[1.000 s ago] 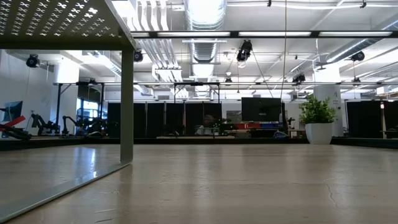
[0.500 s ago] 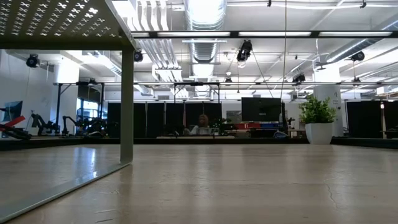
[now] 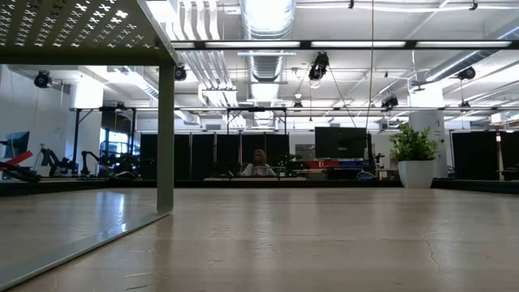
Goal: Pick & Place Mini shaped plates
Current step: Return to Home Position
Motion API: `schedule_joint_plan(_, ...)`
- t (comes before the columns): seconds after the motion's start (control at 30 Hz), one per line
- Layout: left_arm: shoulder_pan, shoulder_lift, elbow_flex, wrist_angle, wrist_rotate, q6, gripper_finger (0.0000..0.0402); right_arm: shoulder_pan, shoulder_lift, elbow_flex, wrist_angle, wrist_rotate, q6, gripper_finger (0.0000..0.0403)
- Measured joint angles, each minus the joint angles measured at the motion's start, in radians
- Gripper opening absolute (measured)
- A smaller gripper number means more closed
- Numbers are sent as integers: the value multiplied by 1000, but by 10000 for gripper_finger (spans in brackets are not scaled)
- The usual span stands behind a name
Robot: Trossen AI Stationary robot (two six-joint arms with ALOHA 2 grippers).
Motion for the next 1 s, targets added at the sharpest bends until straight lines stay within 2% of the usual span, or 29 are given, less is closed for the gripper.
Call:
schedule_joint_plan(0.63,0,-1,-43,10,-1,-3,0,0,-326,-168,43,0,-7,8)
schedule_joint_plan(0.83,0,-1,-58,13,-2,-2,0,0,-326,-194,41,5,-25,8)
schedule_joint_plan(1.0,0,-2,-124,61,-2,-2,0,0,-326,-249,55,5,-27,8)
